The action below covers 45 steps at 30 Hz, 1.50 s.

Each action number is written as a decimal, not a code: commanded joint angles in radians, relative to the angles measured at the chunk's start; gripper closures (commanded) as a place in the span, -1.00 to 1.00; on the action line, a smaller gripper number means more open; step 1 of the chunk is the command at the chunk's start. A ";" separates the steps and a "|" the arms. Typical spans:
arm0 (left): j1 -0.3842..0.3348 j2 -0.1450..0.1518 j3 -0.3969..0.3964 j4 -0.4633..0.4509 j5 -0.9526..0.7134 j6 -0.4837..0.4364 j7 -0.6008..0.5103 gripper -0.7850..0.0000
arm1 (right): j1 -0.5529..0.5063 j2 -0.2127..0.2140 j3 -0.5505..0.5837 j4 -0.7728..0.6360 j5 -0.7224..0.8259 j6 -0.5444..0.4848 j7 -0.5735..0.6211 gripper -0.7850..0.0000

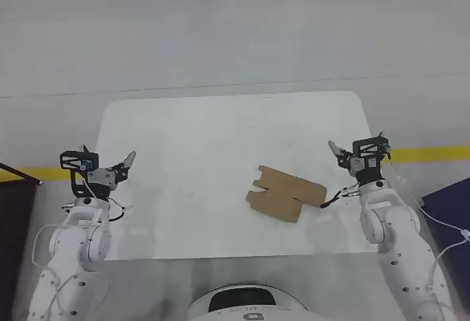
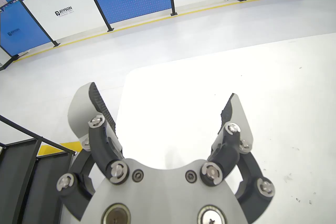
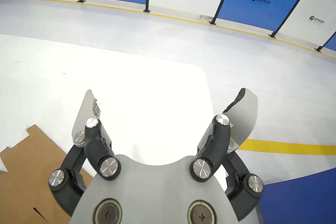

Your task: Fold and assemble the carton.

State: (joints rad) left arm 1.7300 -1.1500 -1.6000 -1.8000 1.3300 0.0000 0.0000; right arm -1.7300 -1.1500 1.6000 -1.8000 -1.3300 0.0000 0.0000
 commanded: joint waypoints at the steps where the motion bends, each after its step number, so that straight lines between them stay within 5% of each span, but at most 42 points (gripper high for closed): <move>1: 0.000 0.000 0.000 0.000 0.000 0.000 0.000 -1.00 | 0.000 0.000 0.000 0.000 0.000 0.000 0.000 -1.00; 27: 0.000 0.000 0.000 0.000 0.000 0.000 0.000 -1.00 | -0.058 -0.009 -0.061 0.107 -0.143 0.062 -0.098 -1.00; 35: 0.000 0.000 0.000 0.000 0.000 0.000 0.000 -1.00 | -0.245 0.033 0.109 -0.006 -0.321 -0.280 -0.204 -1.00; 36: 0.000 0.000 0.000 0.000 0.000 0.000 0.000 -1.00 | -0.276 0.038 0.131 -0.028 -0.381 -0.295 -0.235 -0.91; 37: 0.000 0.000 0.000 0.000 0.000 0.000 0.000 -1.00 | -0.304 0.042 0.143 -0.041 -0.428 -0.295 -0.267 -0.29; 38: 0.000 0.000 0.000 0.000 0.000 0.000 0.000 -1.00 | -0.330 0.044 0.147 -0.051 -0.465 -0.305 -0.294 0.01; 45: 0.000 0.000 0.000 0.000 0.000 0.000 0.000 -1.00 | -0.358 0.050 0.096 -0.065 -0.642 -0.315 -0.303 0.16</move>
State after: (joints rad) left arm 1.7300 -1.1500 -1.6000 -1.8000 1.3300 0.0000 0.0000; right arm -2.0897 -1.1008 1.7092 -1.8654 -1.9485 -0.3089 -0.3072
